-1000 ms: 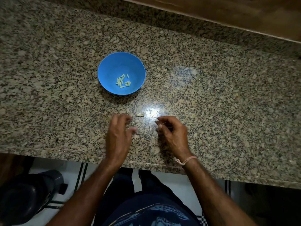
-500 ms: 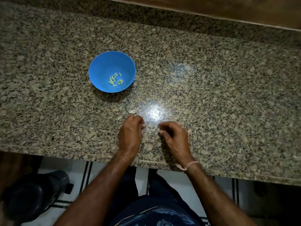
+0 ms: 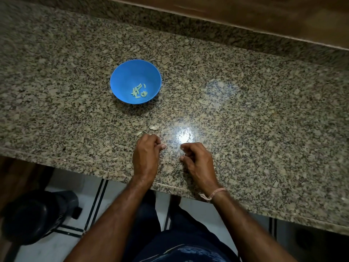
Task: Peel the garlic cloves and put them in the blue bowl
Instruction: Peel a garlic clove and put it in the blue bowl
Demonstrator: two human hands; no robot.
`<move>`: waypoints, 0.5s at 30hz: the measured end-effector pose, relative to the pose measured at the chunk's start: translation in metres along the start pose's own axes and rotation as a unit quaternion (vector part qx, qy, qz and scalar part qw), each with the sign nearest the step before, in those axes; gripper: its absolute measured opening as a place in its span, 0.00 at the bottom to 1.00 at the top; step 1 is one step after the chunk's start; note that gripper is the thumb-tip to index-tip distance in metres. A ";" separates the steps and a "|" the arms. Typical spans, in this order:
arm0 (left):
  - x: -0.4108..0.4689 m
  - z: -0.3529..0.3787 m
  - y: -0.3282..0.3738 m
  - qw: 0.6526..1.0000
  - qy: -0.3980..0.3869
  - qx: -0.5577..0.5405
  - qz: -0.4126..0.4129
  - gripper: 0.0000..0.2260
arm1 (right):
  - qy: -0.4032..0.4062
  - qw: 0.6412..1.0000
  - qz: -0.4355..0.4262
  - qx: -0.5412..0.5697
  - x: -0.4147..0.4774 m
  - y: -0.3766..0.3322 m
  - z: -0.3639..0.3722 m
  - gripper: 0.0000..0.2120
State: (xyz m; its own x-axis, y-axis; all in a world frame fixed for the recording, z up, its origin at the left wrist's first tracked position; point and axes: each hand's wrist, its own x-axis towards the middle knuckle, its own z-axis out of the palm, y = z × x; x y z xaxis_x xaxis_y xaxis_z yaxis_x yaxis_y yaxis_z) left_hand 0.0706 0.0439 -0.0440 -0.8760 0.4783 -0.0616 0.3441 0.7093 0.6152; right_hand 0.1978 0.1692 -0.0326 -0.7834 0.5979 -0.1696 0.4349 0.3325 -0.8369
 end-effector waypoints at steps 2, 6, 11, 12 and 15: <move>-0.001 0.000 0.002 1.000 0.001 -0.011 -0.006 0.07 | -0.003 1.000 0.001 0.001 0.001 0.000 -0.001 0.14; 0.000 -0.003 0.011 0.998 0.006 -0.063 -0.004 0.08 | -0.001 1.000 0.000 0.001 0.002 0.000 -0.003 0.14; 0.033 0.001 0.039 0.997 0.008 -0.074 0.028 0.08 | 0.011 1.000 0.006 0.015 0.013 -0.005 -0.004 0.14; 0.043 0.003 0.044 0.997 0.008 -0.073 0.031 0.09 | 0.017 1.000 0.007 0.016 0.017 -0.006 -0.004 0.14; 0.073 0.009 0.058 0.998 0.009 -0.062 0.022 0.10 | 0.045 0.999 0.013 0.021 0.030 -0.006 -0.005 0.14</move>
State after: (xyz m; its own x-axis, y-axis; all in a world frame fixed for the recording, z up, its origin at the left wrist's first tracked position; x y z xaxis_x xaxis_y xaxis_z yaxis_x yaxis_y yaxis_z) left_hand 0.0298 0.1247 -0.0199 -0.8676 0.4969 -0.0196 0.3379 0.6179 0.7099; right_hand 0.1735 0.1893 -0.0296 -0.7280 0.6699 -0.1457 0.4346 0.2866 -0.8538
